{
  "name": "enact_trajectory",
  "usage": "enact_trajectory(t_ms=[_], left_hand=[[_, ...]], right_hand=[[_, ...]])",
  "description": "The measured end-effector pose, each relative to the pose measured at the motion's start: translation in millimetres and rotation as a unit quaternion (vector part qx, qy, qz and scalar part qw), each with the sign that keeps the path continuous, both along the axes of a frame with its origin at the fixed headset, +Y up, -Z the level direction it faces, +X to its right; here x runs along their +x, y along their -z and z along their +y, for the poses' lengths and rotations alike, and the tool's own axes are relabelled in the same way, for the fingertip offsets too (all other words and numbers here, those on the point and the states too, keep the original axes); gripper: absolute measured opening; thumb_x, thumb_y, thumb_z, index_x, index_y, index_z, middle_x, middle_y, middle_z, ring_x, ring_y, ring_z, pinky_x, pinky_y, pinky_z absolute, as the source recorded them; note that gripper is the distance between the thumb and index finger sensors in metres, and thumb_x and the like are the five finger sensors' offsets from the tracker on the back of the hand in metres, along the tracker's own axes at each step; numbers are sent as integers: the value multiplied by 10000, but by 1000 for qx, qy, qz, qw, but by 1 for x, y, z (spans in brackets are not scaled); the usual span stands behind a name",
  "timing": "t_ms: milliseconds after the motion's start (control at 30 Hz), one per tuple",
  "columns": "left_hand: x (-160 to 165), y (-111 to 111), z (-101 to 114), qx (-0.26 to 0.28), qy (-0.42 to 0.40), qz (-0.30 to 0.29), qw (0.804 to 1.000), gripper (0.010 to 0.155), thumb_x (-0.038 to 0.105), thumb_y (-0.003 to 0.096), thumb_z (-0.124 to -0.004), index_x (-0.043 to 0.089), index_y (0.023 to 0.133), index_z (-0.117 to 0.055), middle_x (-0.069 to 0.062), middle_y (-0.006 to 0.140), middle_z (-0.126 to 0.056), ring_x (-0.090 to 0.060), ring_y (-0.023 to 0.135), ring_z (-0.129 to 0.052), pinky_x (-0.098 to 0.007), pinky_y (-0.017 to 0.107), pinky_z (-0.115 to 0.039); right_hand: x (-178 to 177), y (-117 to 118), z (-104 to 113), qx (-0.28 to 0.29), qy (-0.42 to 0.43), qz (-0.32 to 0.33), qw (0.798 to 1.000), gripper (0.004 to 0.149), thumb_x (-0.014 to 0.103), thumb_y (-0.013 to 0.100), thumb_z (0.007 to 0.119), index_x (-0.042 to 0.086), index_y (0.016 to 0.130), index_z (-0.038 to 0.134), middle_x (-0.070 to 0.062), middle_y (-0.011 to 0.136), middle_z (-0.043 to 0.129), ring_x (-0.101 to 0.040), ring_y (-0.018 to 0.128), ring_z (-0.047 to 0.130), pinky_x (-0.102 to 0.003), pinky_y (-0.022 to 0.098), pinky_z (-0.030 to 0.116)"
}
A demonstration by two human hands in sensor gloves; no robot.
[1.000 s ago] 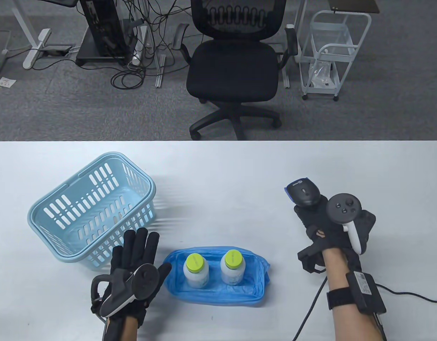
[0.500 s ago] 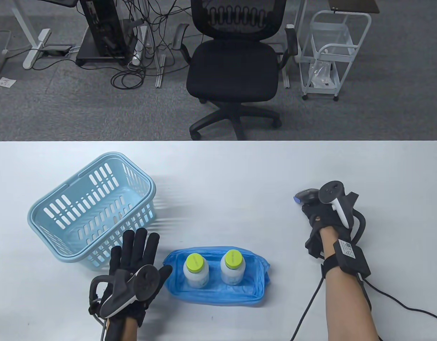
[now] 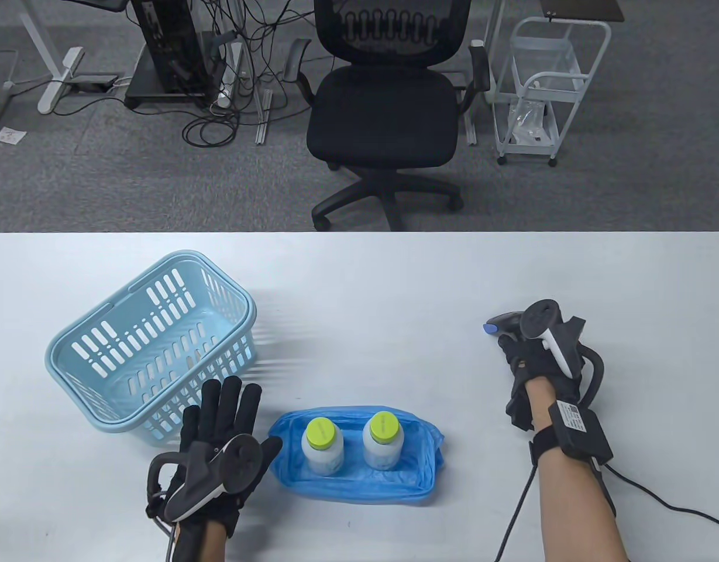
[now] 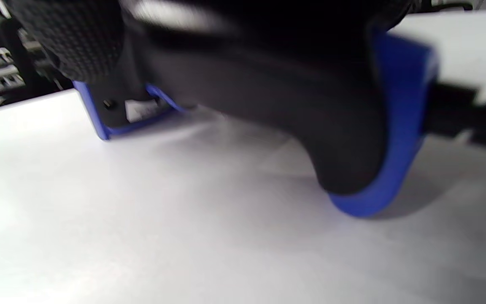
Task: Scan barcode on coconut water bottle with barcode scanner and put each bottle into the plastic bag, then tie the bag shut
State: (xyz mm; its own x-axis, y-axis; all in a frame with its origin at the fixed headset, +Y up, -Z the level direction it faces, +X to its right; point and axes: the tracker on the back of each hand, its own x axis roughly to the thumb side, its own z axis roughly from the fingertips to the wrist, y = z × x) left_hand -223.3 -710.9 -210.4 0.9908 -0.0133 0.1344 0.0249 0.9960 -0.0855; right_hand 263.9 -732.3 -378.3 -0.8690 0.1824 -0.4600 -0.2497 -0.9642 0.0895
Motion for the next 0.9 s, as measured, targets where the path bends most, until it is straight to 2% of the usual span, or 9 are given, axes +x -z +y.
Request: enact_trajectory(t_ms=[67, 133, 267, 467, 500, 633, 767, 833, 900], left_hand=[[0, 1, -1, -2, -1, -3, 1000, 876, 695, 648, -531, 268, 1259, -72, -65, 1307, 36, -390, 1176, 36, -649, 807, -173], [0, 1, -1, -3, -3, -5, 1000, 874, 693, 650, -533, 268, 1258, -70, -67, 1307, 37, -390, 1175, 37, -649, 806, -171], [0, 2, -1, -7, -9, -12, 1000, 876, 688, 651, -539, 265, 1259, -70, -68, 1306, 38, -389, 1175, 39, -647, 806, -171], [0, 2, -2, -9, -17, -23, 1000, 876, 680, 655, -549, 261, 1259, -72, -70, 1306, 36, -390, 1174, 38, -645, 807, -170], [1, 2, -1, -8, -19, -27, 999, 875, 678, 656, -552, 261, 1259, -74, -71, 1307, 33, -391, 1173, 35, -644, 807, -172], [4, 2, -1, -8, -23, -37, 999, 870, 672, 660, -553, 259, 1259, -77, -72, 1306, 34, -389, 1174, 37, -643, 807, -171], [6, 5, -3, -13, -32, -43, 999, 863, 662, 665, -556, 258, 1261, -80, -74, 1308, 29, -390, 1176, 32, -642, 810, -176], [2, 8, -4, -16, -47, -37, 998, 838, 634, 678, -560, 254, 1263, -96, -75, 1313, 11, -392, 1181, 13, -640, 814, -191], [-3, 12, -6, -15, -69, -28, 997, 794, 573, 693, -578, 240, 1268, -144, -79, 1329, -60, -388, 1200, -45, -637, 818, -214]], right_hand=[[-7, -15, 15, 21, -2, 19, 1000, 872, 589, 522, 720, 94, 1125, 330, -205, 1160, 406, -523, 1035, 472, -695, 720, 461], [-15, -35, 33, 51, 8, 45, 998, 823, 588, 536, 694, 177, 1132, 301, -157, 1189, 316, -531, 1058, 382, -705, 720, 427], [-35, -81, 62, 115, 24, 86, 989, 771, 568, 554, 664, 231, 1133, 281, -133, 1203, 241, -529, 1076, 273, -724, 718, 384], [-63, -138, 85, 157, 20, 123, 980, 779, 584, 559, 649, 250, 1137, 248, -134, 1202, 161, -521, 1079, 212, -733, 719, 356], [-68, -152, 86, 162, 30, 129, 978, 778, 588, 562, 645, 252, 1138, 243, -136, 1200, 148, -524, 1077, 200, -734, 717, 354], [-78, -169, 77, 179, 54, 129, 974, 776, 581, 563, 651, 254, 1139, 247, -134, 1199, 129, -523, 1073, 175, -741, 716, 330], [-79, -172, 48, 184, 32, 130, 974, 768, 579, 558, 653, 255, 1135, 262, -128, 1197, 144, -522, 1069, 179, -737, 711, 341], [-78, -167, 38, 156, 61, 141, 976, 748, 553, 563, 659, 247, 1133, 283, -129, 1195, 151, -524, 1065, 187, -733, 712, 343], [-77, -166, 34, 166, 58, 139, 975, 719, 529, 569, 663, 251, 1130, 309, -123, 1199, 191, -514, 1073, 218, -725, 716, 363]])
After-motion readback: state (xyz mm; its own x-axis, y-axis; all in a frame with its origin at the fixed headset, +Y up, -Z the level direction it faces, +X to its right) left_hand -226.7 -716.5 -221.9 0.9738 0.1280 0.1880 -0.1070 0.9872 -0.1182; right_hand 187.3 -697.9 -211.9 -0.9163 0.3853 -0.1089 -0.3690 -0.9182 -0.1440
